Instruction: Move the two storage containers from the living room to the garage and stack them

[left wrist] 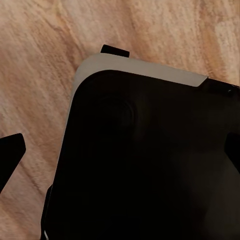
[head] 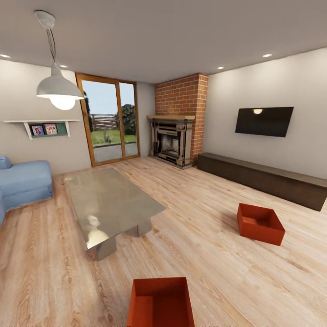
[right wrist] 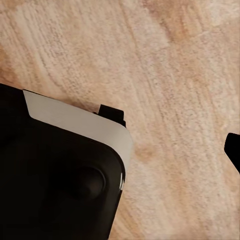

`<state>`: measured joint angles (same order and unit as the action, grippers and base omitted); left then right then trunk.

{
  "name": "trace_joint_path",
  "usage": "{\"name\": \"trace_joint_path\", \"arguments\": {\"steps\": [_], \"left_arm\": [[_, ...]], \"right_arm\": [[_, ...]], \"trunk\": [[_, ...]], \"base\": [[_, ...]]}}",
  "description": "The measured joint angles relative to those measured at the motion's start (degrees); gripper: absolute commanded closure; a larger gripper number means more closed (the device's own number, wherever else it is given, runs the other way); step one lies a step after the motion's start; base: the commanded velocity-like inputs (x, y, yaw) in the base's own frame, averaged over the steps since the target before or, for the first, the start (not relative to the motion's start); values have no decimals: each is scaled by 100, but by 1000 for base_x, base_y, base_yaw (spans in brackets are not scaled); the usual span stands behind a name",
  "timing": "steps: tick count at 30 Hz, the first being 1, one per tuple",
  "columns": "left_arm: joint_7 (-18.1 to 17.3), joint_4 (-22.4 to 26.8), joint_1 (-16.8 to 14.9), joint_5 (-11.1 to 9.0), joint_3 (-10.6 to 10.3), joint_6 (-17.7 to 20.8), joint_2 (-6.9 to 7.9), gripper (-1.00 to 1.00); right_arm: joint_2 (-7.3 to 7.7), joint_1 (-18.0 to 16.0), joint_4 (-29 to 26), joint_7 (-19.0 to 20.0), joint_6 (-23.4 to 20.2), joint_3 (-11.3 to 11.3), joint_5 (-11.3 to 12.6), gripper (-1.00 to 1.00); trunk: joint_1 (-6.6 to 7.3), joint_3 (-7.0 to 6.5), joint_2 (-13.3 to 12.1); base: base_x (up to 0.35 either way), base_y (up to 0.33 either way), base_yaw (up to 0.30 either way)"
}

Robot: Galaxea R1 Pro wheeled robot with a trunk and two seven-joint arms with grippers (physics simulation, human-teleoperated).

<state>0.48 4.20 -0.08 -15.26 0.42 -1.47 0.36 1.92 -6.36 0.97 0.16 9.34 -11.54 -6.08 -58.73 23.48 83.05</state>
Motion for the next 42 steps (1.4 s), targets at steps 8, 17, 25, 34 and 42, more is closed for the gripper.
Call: {"name": "trace_joint_path", "arguments": {"steps": [8,17,25,34,42], "left_arm": [[0,0,0,0,0,0,-6,-100],[0,-5,0,2,-4,8,-8,-100],[0,-8,0,8,-8,9,-9,-100],[0,-8,0,9,-11,9,-9,-100],[0,-8,0,10,-16,10,-10,-100]], "right_arm": [[-16,0,-2,0,5,57,47,-100],[-40,0,-2,0,9,82,66,-100],[-29,0,-3,0,10,98,74,-100],[-18,0,-4,0,11,101,74,-100],[-17,0,-5,0,14,101,74,-100]], "trunk": [[0,72,0],[0,154,0],[0,227,0],[0,310,0],[0,383,0]], "base": [[0,0,0],[0,0,0],[0,0,0],[0,0,0],[0,0,0]]}}
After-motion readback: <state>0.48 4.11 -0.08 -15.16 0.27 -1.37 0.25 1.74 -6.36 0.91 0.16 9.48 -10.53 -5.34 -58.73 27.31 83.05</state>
